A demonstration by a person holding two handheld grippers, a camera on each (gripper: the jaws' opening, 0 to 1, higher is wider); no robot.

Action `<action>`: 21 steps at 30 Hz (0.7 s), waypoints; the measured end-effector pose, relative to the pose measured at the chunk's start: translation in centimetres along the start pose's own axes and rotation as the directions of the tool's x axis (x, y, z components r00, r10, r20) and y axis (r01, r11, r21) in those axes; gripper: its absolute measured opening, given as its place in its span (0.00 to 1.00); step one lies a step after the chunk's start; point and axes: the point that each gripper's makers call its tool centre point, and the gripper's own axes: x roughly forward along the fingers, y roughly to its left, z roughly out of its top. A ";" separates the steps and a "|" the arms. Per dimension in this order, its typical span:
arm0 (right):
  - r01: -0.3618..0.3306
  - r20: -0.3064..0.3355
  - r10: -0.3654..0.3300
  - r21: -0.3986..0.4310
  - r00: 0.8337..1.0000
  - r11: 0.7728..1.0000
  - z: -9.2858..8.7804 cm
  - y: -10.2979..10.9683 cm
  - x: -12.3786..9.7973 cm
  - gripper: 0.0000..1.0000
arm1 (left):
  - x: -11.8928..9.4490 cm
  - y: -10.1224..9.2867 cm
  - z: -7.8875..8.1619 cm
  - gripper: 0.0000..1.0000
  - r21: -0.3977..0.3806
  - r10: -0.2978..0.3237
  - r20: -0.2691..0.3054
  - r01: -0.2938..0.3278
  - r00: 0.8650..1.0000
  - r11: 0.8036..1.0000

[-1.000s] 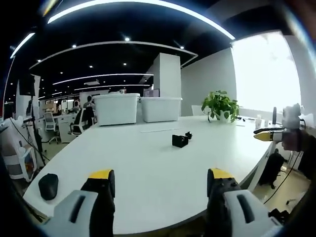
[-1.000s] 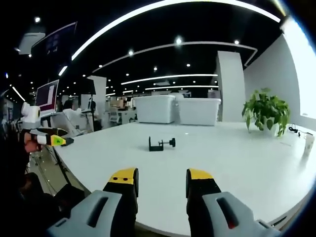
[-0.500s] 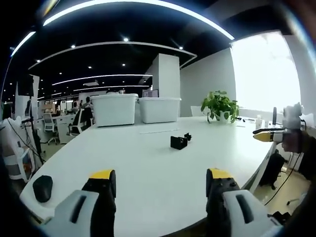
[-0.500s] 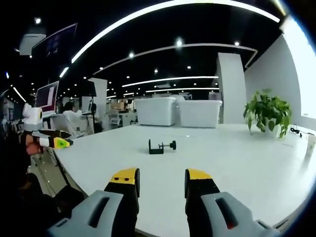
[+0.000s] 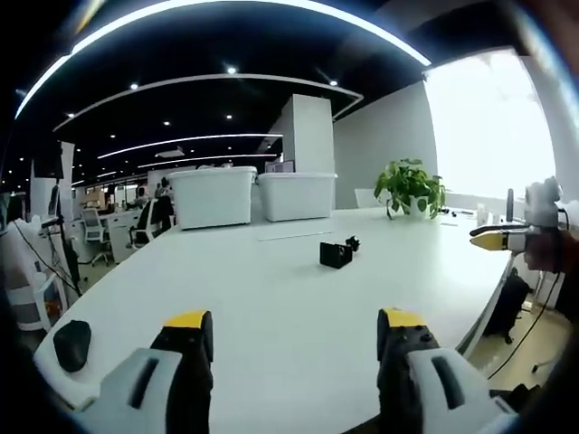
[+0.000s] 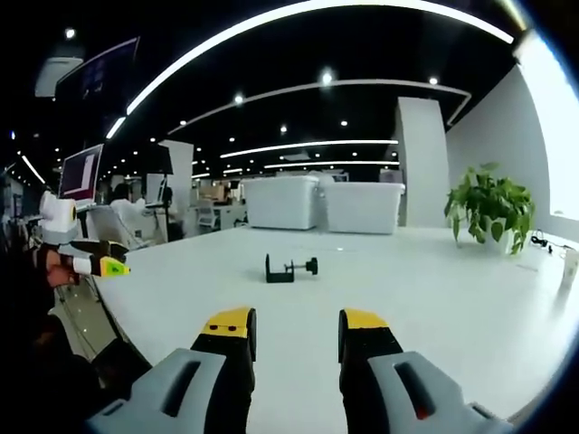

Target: Clamp the fixed fixture on the desktop, loosen the retaining clip, secure it to the edge of the desk, and tighten the retaining clip.

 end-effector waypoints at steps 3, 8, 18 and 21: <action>0.001 0.001 -0.001 0.011 1.000 1.000 -0.2 0.0 0.5 0.36 | 0.2 -0.1 0.1 0.72 0.000 -0.004 0.009 0.004 1.000 1.000; 0.023 -0.026 -0.022 0.019 0.999 1.000 -1.1 -0.5 1.3 0.51 | 0.5 -0.6 0.4 0.71 0.002 -0.022 0.022 0.022 1.000 1.000; 0.017 0.029 -0.017 0.011 0.999 1.000 -0.2 -0.1 1.8 0.81 | 1.1 -1.7 0.1 0.77 -0.001 -0.050 0.013 0.050 0.999 0.999; 0.023 0.013 -0.023 -0.021 1.000 1.000 -0.5 -0.2 1.9 0.78 | 1.4 -1.8 0.0 0.77 -0.007 -0.051 0.012 0.051 0.999 0.999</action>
